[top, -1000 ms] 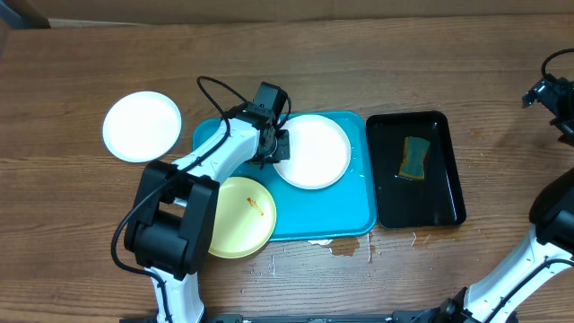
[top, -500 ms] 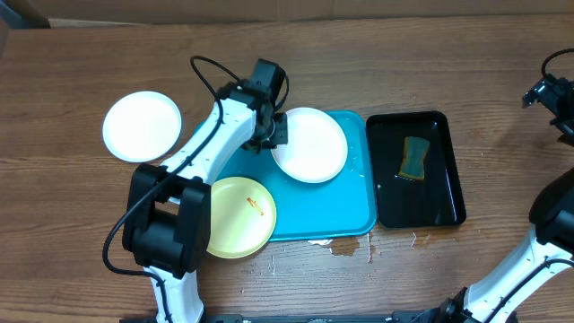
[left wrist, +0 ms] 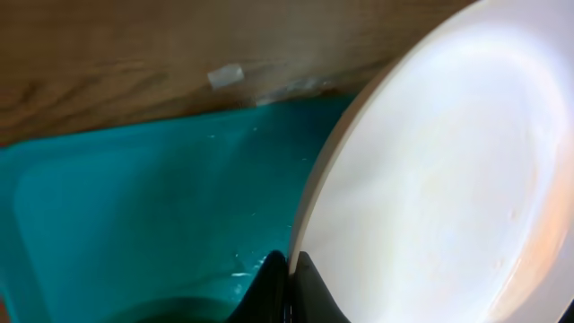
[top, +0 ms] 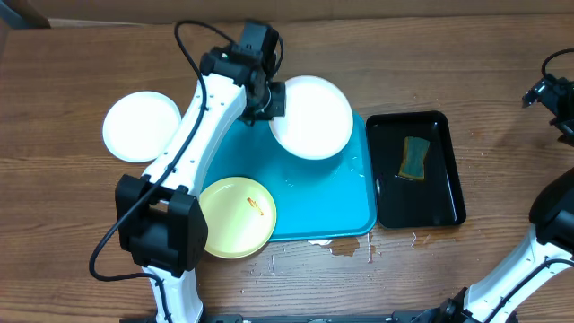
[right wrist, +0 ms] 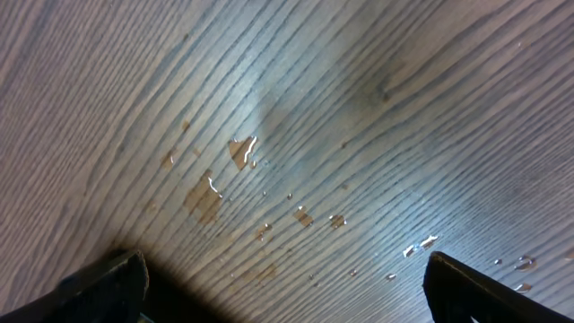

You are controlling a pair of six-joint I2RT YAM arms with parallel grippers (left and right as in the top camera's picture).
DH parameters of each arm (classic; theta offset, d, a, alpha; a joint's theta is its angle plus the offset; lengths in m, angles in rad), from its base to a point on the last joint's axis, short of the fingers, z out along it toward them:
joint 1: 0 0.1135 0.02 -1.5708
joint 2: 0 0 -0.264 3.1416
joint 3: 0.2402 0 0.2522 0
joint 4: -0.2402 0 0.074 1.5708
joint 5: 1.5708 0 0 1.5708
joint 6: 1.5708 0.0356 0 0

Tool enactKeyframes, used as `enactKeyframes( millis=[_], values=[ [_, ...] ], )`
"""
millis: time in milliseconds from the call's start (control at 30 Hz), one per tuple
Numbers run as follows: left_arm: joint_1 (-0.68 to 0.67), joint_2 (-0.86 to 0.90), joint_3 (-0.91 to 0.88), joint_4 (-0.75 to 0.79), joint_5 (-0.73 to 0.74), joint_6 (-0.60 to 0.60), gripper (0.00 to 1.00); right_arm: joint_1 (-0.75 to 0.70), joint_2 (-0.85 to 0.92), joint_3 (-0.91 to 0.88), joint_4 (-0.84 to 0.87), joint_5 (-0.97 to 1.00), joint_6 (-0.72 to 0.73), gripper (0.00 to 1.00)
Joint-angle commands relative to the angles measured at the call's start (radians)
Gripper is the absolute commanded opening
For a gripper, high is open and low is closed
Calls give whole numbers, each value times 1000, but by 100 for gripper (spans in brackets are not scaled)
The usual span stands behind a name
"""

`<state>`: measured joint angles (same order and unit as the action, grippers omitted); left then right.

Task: Clean dirty plates on tray and stack at the side
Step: 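Lift the white plate with left gripper and swing it left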

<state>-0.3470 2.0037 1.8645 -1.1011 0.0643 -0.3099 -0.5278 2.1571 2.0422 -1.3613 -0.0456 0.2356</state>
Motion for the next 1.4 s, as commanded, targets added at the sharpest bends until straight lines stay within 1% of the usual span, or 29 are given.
enactKeyframes(
  millis=[0, 133, 367, 400, 500, 567, 600, 800, 1000, 1100, 1200, 1367],
  values=[
    [-46, -3, 79, -2, -34, 22, 4, -1, -21, 17, 4, 0, 4, 100],
    [-113, -3, 94, 7, -111, 22, 4, -1, -21, 17, 3, 0, 4, 100],
    [-266, -3, 94, 49, -301, 22, 4, -1, -21, 17, 4, 0, 4, 100],
    [-314, -3, 94, 60, -349, 22, 4, -1, -21, 17, 4, 0, 4, 100],
    [-390, -3, 94, 79, -481, 23, 4, -1, -21, 17, 4, 0, 4, 100],
    [-439, -3, 94, 101, -595, 27, 4, -1, -21, 17, 4, 0, 4, 100],
    [-477, -3, 94, 127, -672, 50, 4, -1, -21, 17, 3, 0, 4, 100],
    [-619, -3, 94, 232, -868, 190, 4, -1, -21, 17, 4, 0, 4, 100],
    [-760, -3, 94, 336, -1151, 299, 4, -1, -21, 17, 4, 0, 4, 100],
    [-814, -3, 94, 394, -1205, 364, 4, -1, -21, 17, 3, 0, 4, 100],
    [-845, -3, 94, 434, -1214, 416, 4, -1, -21, 17, 4, 0, 4, 100],
    [-850, -3, 94, 452, -1213, 418, 4, -1, -21, 17, 4, 0, 4, 100]
  ],
)
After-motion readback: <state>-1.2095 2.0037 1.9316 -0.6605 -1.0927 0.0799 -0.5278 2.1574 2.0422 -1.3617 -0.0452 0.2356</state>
